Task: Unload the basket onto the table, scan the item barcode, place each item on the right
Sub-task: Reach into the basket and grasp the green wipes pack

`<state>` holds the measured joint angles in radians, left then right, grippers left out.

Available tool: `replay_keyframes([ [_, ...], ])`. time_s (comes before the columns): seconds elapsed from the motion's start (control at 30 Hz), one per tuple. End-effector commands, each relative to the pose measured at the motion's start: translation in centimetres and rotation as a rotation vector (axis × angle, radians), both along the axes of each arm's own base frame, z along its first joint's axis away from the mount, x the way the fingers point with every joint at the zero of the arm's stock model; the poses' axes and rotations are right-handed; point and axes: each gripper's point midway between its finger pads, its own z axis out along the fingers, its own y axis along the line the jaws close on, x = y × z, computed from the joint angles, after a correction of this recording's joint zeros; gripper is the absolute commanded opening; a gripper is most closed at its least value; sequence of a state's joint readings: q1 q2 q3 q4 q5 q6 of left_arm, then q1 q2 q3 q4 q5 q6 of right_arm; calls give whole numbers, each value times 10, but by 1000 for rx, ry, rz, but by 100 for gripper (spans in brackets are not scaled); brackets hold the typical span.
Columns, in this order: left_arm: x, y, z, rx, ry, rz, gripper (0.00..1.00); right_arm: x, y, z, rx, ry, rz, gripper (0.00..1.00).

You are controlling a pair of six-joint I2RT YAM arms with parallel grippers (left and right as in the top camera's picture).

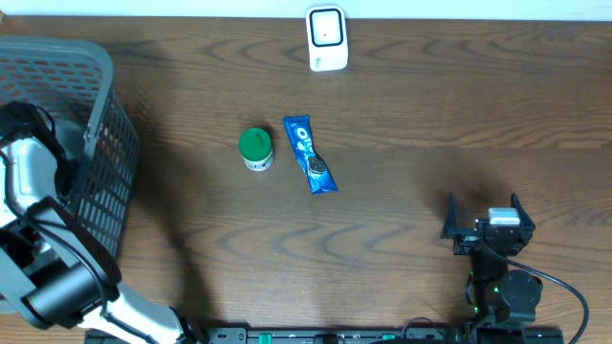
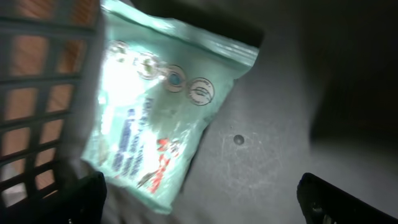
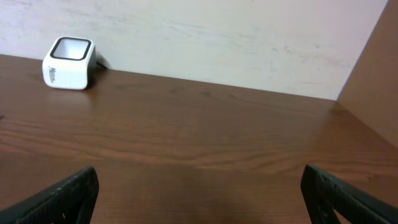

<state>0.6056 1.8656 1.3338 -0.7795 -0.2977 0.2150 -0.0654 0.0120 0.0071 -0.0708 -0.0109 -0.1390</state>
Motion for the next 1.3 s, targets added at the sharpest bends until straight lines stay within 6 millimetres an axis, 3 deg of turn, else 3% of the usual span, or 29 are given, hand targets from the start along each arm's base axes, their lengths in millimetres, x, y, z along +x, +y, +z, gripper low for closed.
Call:
replay_keyframes([
  [0.0, -11, 6, -15, -20, 50, 8, 98, 0, -2, -1, 11, 0, -8, 99],
  [0.3, -29, 28, -35, -66, 33, 96, 99, 0, -2, -1, 11, 0, -8, 99],
  [0.33, -29, 27, -37, -80, 21, 100, 94, 0, -2, -1, 11, 0, -8, 99],
  [0.37, -28, 27, -38, -97, 4, 104, 82, 0, -2, -1, 11, 0, -8, 99],
  [0.43, -25, 26, -39, -123, -27, 107, 45, 0, -2, -1, 11, 0, -8, 99],
  [0.53, -20, 26, -40, -130, -58, 109, 9, 0, -2, -1, 11, 0, -8, 99],
  [0.73, -9, 22, -35, -126, -105, 140, 8, 0, -2, -1, 11, 0, -8, 99],
  [0.83, 7, 20, -14, -92, -168, 156, 7, 0, -2, -1, 11, 0, -8, 99],
  [1.0, 40, 6, 47, -22, -356, 201, 7, 0, -2, -1, 11, 0, -8, 99],
  [1.1, 67, -27, 95, -69, -534, 136, 7, 0, -2, -1, 11, 0, -8, 99],
  [1.27, 90, -81, 177, -95, -800, 49, 7, 0, -2, -1, 11, 0, -8, 99],
])
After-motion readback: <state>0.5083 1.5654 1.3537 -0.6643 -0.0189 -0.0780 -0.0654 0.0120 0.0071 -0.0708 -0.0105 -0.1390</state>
